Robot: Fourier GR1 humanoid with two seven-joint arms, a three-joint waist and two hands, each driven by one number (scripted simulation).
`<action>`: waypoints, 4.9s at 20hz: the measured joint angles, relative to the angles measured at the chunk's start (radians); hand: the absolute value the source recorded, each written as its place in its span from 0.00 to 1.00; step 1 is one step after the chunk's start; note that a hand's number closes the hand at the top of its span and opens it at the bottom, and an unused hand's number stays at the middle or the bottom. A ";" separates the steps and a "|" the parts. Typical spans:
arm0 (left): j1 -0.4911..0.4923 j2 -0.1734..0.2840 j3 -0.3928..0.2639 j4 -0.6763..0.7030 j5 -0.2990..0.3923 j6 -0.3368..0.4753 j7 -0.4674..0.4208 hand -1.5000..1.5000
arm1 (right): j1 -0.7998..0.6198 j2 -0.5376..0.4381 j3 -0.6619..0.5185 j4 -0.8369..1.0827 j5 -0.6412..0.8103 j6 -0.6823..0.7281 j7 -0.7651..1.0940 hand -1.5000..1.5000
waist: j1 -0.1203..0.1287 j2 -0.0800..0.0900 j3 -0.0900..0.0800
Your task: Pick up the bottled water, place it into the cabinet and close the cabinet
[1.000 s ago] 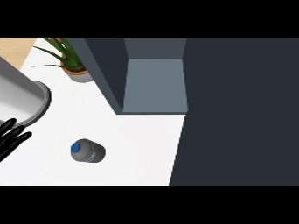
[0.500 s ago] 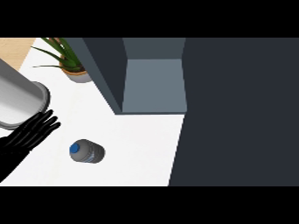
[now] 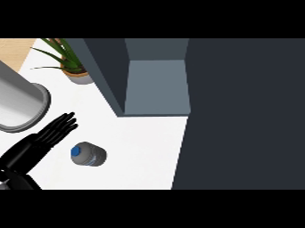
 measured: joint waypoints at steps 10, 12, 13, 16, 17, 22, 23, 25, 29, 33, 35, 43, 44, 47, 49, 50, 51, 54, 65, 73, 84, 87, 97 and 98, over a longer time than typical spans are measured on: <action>-0.115 0.024 -0.041 0.364 -0.231 0.102 -0.264 0.00 | -0.022 -0.025 0.023 0.006 0.010 -0.043 -0.005 0.00 | -0.005 0.002 -0.001; -0.139 0.025 -0.050 0.422 -0.248 0.124 -0.304 0.00 | -0.015 -0.030 0.034 0.011 0.013 -0.051 -0.021 0.00 | -0.005 0.001 -0.001; -0.141 0.026 -0.061 0.454 -0.265 0.139 -0.337 0.00 | -0.014 -0.035 0.034 0.011 0.013 -0.052 -0.023 0.00 | -0.006 0.002 -0.001; -0.171 0.012 -0.082 0.540 -0.296 0.192 -0.400 0.00 | -0.029 -0.049 0.028 0.004 0.014 -0.060 0.002 0.00 | -0.008 0.002 -0.001; -0.182 0.015 -0.088 0.577 -0.308 0.208 -0.429 0.00 | -0.036 -0.049 0.029 0.004 0.014 -0.064 0.008 0.00 | -0.009 0.002 -0.001; -0.246 0.003 -0.111 0.730 -0.339 0.281 -0.530 0.00 | -0.017 -0.065 0.042 0.005 0.013 -0.080 -0.015 0.00 | -0.014 0.003 -0.001; -0.256 0.010 -0.112 0.749 -0.337 0.281 -0.543 0.00 | -0.013 -0.069 0.046 0.004 0.014 -0.083 -0.014 0.00 | -0.014 0.002 -0.001; -0.275 0.011 -0.118 0.795 -0.342 0.300 -0.573 0.00 | -0.004 -0.077 0.052 0.005 0.014 -0.087 -0.030 0.00 | -0.013 0.002 -0.001; -0.324 -0.002 -0.120 0.884 -0.340 0.336 -0.626 0.00 | -0.004 -0.097 0.040 0.008 0.010 -0.085 -0.050 0.00 | -0.016 0.004 -0.002; -0.358 -0.016 -0.120 0.921 -0.320 0.346 -0.650 1.00 | -0.027 -0.098 0.035 0.006 0.008 -0.104 -0.022 0.00 | -0.012 0.003 -0.001; -0.362 -0.026 -0.129 0.933 -0.314 0.339 -0.656 1.00 | -0.013 -0.107 0.046 0.006 0.008 -0.106 -0.031 0.00 | -0.012 0.002 -0.001; -0.354 -0.044 -0.237 0.903 -0.378 0.385 -0.751 1.00 | -0.031 -0.120 0.035 0.014 -0.001 -0.116 -0.038 0.00 | -0.006 0.000 -0.001; -0.354 -0.044 -0.250 0.889 -0.388 0.403 -0.769 1.00 | -0.039 -0.117 0.033 0.015 -0.001 -0.121 -0.034 0.00 | -0.005 0.000 -0.001; -0.347 -0.060 -0.272 0.848 -0.403 0.464 -0.810 1.00 | -0.031 -0.124 0.043 0.013 0.000 -0.130 -0.034 0.00 | -0.003 -0.001 -0.001; -0.344 -0.084 -0.246 0.840 -0.388 0.534 -0.813 1.00 | -0.026 -0.131 0.043 0.011 0.000 -0.131 -0.038 0.00 | -0.002 -0.001 0.000; -0.352 -0.097 -0.221 0.844 -0.373 0.577 -0.810 1.00 | -0.026 -0.133 0.046 0.011 0.000 -0.135 -0.038 0.00 | -0.003 -0.001 0.000; -0.354 -0.107 -0.194 0.839 -0.355 0.617 -0.807 1.00 | -0.031 -0.132 0.039 0.012 -0.002 -0.137 -0.037 0.00 | -0.001 -0.001 0.000; -0.355 -0.142 -0.125 0.818 -0.309 0.729 -0.804 1.00 | -0.038 -0.140 0.023 0.012 -0.006 -0.140 -0.032 0.00 | 0.004 -0.002 0.000; -0.356 -0.205 -0.260 0.606 -0.023 0.858 -0.632 1.00 | -0.019 -0.147 0.057 0.003 -0.004 -0.166 -0.040 0.00 | 0.003 -0.005 0.001; -0.389 -0.209 -0.467 0.398 0.141 1.055 -0.423 1.00 | 0.017 -0.161 0.075 0.001 -0.007 -0.172 -0.073 0.00 | 0.002 -0.004 0.001; -0.585 -0.209 -0.570 0.444 0.215 1.267 -0.306 1.00 | 0.026 -0.176 0.065 -0.005 -0.017 -0.170 -0.080 0.00 | -0.007 0.000 0.001; -0.630 -0.209 -0.564 0.482 0.221 1.292 -0.282 1.00 | 0.046 -0.187 0.072 -0.011 -0.018 -0.173 -0.080 0.00 | -0.008 0.000 0.001; -0.804 -0.210 -0.560 0.717 0.373 1.394 -0.312 1.00 | 0.113 -0.219 0.047 -0.008 -0.038 -0.149 -0.168 0.00 | -0.027 0.005 0.001; -0.817 -0.209 -0.558 0.749 0.384 1.398 -0.327 1.00 | 0.124 -0.224 0.044 -0.008 -0.040 -0.144 -0.176 0.00 | -0.029 0.005 0.001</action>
